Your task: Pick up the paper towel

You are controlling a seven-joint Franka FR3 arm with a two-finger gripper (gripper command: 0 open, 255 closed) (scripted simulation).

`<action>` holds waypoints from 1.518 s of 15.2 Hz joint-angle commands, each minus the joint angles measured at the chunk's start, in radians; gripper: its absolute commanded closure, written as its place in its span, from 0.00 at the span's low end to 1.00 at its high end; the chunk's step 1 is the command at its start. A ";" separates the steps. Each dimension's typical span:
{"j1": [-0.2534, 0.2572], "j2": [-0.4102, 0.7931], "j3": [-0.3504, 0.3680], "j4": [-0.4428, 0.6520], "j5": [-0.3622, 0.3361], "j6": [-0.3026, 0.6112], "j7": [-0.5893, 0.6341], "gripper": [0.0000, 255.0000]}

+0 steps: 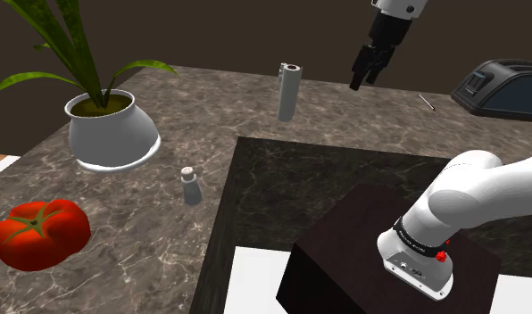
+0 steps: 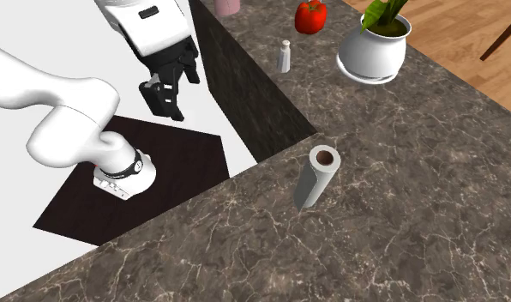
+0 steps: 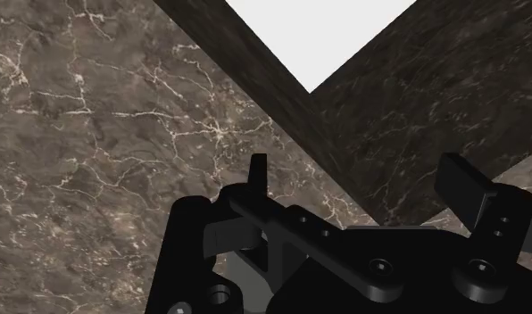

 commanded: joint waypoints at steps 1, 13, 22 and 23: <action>0.000 0.000 0.000 0.000 0.000 0.000 0.000 0.00; 0.021 0.459 -0.046 0.295 -0.071 0.163 -0.201 0.00; 0.032 0.819 -0.050 0.652 -0.100 0.173 -0.326 0.00; 0.033 0.861 -0.049 0.701 -0.103 0.168 -0.339 0.00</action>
